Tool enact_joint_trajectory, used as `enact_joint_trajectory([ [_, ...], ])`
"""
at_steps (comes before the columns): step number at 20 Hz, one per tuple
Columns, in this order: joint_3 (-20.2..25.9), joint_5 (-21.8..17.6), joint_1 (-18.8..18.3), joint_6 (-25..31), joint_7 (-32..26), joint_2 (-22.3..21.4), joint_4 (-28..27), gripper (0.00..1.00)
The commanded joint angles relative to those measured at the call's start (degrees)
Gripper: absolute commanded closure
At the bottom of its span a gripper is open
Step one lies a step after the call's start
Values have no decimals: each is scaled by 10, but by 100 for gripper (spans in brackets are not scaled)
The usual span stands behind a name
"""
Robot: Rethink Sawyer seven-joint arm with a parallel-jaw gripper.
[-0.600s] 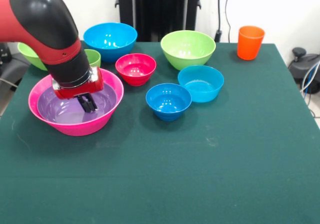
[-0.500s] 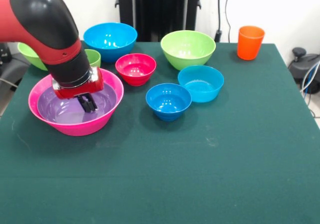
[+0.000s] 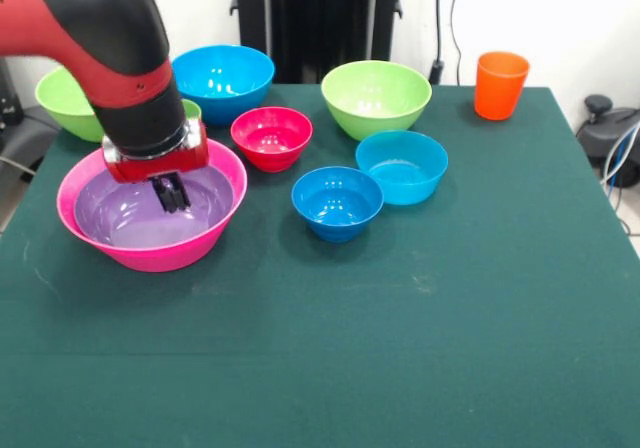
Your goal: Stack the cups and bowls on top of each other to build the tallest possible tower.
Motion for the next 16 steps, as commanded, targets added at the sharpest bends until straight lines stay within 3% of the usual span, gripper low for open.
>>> enact_joint_trajectory([
  [1, -47, 36, 55, 33, 114, -85, 51, 100],
  [16, -110, 106, 135, 30, 189, -154, 103, 100],
])
